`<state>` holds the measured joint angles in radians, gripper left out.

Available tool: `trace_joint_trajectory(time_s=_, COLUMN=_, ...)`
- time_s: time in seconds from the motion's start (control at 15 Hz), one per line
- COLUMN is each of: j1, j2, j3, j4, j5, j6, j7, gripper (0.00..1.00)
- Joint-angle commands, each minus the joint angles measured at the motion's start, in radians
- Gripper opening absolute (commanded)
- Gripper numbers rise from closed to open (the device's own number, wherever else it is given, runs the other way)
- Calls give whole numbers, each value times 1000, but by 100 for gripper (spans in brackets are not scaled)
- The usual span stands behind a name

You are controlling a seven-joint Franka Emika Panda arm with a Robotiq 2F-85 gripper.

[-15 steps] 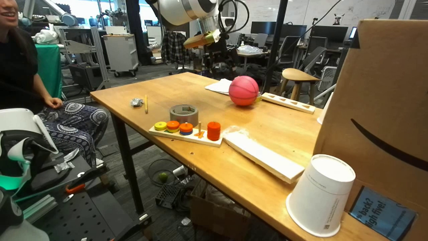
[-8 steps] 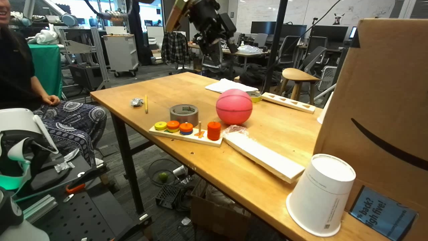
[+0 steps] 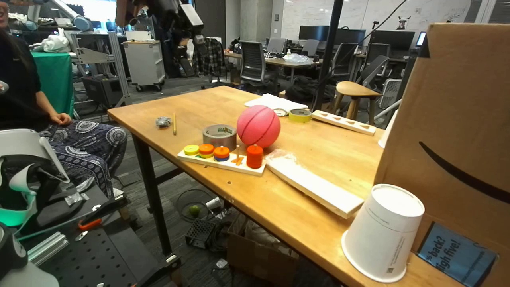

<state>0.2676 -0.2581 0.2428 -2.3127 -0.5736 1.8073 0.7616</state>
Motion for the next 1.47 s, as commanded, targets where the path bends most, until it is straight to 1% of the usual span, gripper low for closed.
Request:
trace_joint_trajectory(time_s=0.0, j1=7, j2=-33, j3=49, j4=-43, j5=63, j6=58, j7=-39, gripper=100)
trace_joint_trajectory(time_s=0.07, j1=11, j2=-31, j3=57, j4=-51, j5=74, j6=95, j7=-49, gripper=100)
trace_joint_trajectory(time_s=0.33, j1=10, j2=11, j3=84, j4=-58, j5=71, j6=318, j7=-73, gripper=100)
trace_joint_trajectory(time_s=0.6, j1=4, j2=120, j3=97, j4=-13, j5=77, j6=509, j7=-135, gripper=100)
trace_joint_trajectory(time_s=0.73, j1=-1, j2=184, j3=91, j4=14, j5=81, j6=571, j7=-175, gripper=100)
trace_joint_trajectory(time_s=0.93, j1=-10, j2=281, j3=65, j4=58, j5=114, j6=608, j7=-250, gripper=100)
trace_joint_trajectory(time_s=1.0, j1=-17, j2=322, j3=49, j4=85, j5=147, j6=605, j7=-296, gripper=100)
trace_joint_trajectory(time_s=1.2, j1=-40, j2=413, j3=-4, j4=162, j5=237, j6=568, j7=-423, gripper=100)
trace_joint_trajectory(time_s=1.4, j1=-70, j2=473, j3=-58, j4=220, j5=310, j6=531, j7=-515, gripper=100)
